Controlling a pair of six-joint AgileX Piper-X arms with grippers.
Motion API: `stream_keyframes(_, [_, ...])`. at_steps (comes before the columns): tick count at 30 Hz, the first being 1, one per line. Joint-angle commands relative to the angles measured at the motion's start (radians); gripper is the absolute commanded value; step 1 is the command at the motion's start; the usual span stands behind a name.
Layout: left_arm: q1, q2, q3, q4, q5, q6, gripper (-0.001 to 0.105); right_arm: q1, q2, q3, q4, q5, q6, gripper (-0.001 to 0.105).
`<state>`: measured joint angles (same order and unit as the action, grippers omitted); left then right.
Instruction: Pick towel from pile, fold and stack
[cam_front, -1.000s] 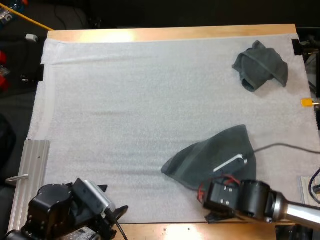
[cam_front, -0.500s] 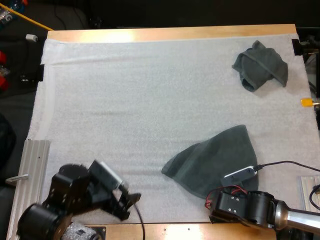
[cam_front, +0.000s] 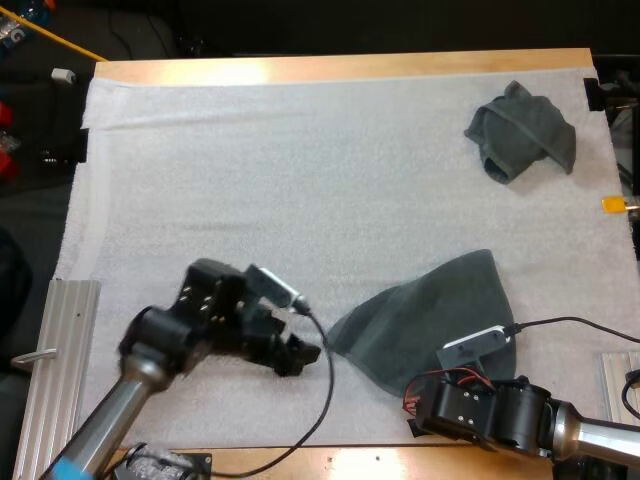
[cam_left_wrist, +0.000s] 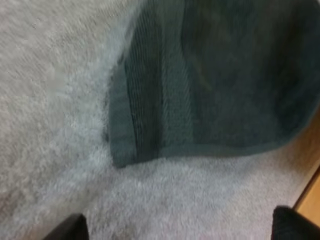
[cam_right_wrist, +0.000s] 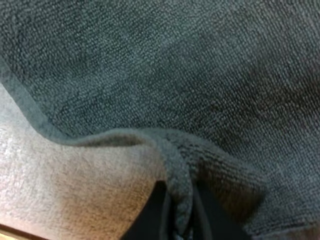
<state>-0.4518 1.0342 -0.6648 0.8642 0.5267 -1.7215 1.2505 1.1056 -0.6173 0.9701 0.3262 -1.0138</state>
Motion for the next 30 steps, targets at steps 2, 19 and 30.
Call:
stream_keyframes(2, [-0.027, 0.051, 0.001, -0.041, 0.001, -0.006, 0.069, 0.001, -0.008, 0.0, 0.001, 0.013, -0.003, 0.0])
stream_keyframes(19, [-0.159, 0.385, -0.045, -0.24, -0.158, -0.006, 0.069, 0.001, -0.008, 0.0, 0.001, 0.008, 0.001, 0.0])
stream_keyframes(30, [-0.159, 0.514, -0.084, -0.239, -0.158, -0.001, 0.061, 0.001, -0.008, 0.0, 0.001, 0.008, 0.001, 0.0])
